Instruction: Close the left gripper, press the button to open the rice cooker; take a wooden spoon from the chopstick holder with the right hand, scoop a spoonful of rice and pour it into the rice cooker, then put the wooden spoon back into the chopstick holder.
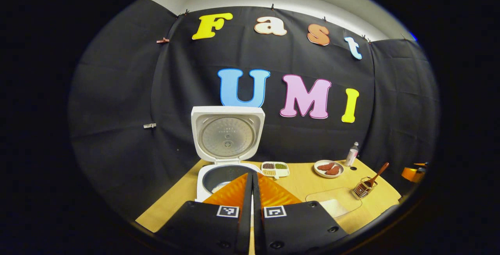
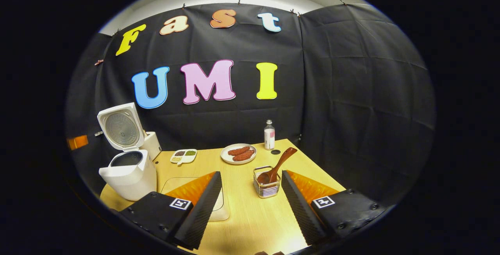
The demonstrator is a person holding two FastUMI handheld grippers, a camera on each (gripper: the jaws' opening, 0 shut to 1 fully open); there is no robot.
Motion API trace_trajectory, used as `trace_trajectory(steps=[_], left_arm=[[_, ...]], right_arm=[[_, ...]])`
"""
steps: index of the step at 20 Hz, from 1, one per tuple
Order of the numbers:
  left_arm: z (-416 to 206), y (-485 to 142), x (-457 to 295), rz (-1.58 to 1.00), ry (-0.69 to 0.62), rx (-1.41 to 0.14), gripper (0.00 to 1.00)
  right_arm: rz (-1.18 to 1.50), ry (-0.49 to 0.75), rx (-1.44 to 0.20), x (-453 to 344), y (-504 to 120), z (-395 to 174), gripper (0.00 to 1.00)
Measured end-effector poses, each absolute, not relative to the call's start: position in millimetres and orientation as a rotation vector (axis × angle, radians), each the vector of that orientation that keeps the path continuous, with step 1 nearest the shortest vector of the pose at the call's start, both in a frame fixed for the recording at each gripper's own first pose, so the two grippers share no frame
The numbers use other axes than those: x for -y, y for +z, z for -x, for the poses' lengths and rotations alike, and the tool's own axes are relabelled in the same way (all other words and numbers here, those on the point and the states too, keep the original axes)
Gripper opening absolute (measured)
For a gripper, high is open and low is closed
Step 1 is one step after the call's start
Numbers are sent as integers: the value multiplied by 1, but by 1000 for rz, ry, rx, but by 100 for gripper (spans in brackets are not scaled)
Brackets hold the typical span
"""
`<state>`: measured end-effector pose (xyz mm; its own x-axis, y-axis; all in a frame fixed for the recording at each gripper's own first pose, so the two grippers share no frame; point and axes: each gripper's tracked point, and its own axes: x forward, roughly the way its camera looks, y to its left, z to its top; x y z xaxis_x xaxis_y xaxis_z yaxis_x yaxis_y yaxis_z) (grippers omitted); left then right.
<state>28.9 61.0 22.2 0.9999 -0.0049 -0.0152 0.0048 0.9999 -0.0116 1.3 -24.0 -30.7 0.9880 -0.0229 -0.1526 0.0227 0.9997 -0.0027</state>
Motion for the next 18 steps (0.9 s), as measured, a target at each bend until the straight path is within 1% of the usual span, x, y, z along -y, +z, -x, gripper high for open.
trace_trajectory(steps=[3,5,6,10,12,13,15,16,17,18], left_arm=[[-14,8,-54,39,-25,-29,11],[-11,1,-53,44,-9,-53,15],[-11,1,-51,54,4,-58,14],[-19,11,-34,86,38,-47,21],[-24,10,-20,73,37,-51,41],[-28,10,-9,72,16,-58,58],[-33,12,13,67,-20,-55,65],[-35,12,22,53,-29,-56,71],[-33,11,27,30,-21,-58,94],[-37,8,33,4,-11,-63,97]], right_arm=[[7,-65,-143,38,-22,-13,96],[0,-56,-147,40,-18,-22,97],[4,-50,-147,41,-18,-30,97],[24,-44,-203,55,-35,-65,97],[11,-43,-240,64,-47,-84,97],[1,-39,-255,68,-54,-94,97],[1,-44,-306,81,-74,-112,97],[-1,-39,-329,86,-82,-123,97],[-13,-33,-352,89,-91,-132,98],[-31,-32,-374,94,-99,-141,98]])
